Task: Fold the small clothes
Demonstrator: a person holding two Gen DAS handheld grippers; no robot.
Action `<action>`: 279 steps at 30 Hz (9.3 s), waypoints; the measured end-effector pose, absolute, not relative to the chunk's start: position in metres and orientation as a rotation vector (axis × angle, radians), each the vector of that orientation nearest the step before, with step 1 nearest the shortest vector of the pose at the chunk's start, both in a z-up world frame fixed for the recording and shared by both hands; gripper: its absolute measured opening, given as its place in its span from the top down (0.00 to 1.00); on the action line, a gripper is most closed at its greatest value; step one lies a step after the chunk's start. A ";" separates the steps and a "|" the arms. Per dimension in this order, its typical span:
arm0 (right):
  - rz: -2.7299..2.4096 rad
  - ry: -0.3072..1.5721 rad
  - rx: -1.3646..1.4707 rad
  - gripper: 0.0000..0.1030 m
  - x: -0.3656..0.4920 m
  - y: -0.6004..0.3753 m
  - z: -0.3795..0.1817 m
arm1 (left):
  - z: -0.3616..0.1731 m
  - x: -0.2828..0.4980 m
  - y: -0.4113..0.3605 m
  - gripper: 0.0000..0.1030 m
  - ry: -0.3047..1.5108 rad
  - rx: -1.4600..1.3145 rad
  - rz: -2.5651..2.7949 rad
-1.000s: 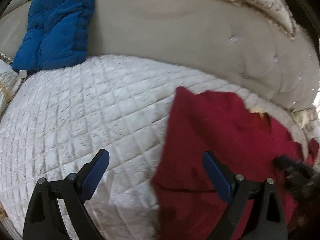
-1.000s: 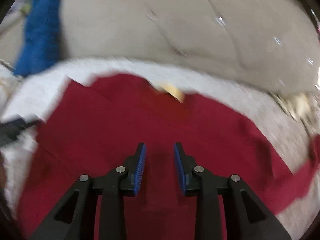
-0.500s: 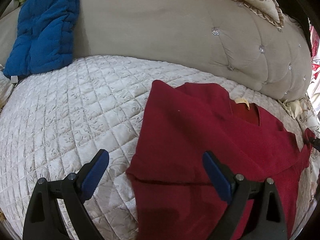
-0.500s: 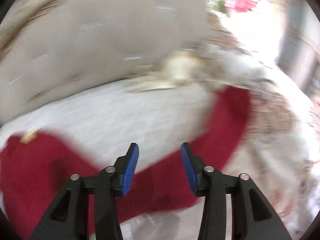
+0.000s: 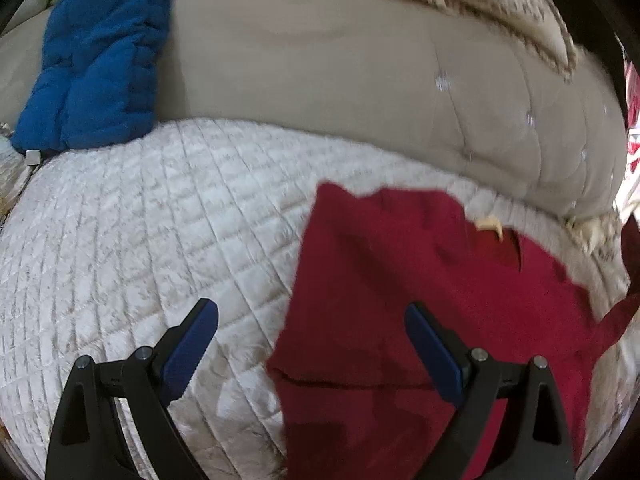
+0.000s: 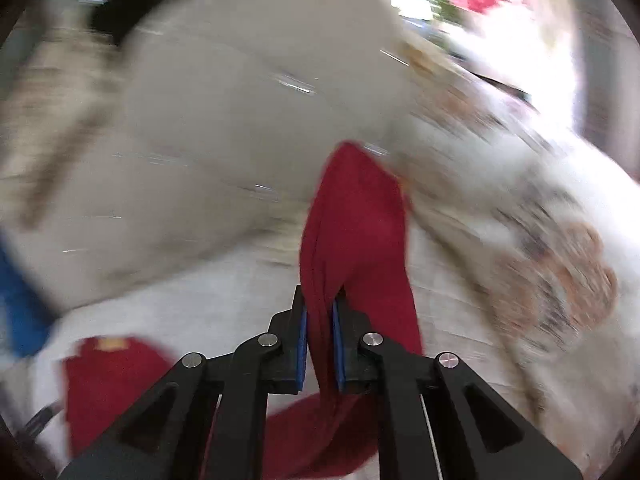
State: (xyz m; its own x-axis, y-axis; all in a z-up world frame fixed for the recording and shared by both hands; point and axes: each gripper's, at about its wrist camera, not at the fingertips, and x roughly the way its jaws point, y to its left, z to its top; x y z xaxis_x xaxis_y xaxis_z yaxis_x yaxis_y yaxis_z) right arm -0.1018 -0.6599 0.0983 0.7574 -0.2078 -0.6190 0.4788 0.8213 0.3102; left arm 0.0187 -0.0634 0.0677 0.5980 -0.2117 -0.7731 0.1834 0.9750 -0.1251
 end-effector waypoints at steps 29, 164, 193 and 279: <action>-0.202 0.777 0.498 0.62 -0.070 -0.525 0.040 | 0.063 0.030 -0.067 0.06 0.871 -0.019 -0.228; -0.116 0.886 0.420 0.80 -0.203 -0.442 0.041 | 0.097 -0.119 0.003 0.06 0.946 0.057 -0.189; 0.035 1.044 0.435 0.80 -0.306 -0.393 0.006 | 0.045 -0.212 0.021 0.06 1.173 0.119 -0.244; 0.238 1.053 0.388 1.00 -0.298 -0.340 0.002 | 0.038 -0.213 0.017 0.91 1.241 -0.009 -0.505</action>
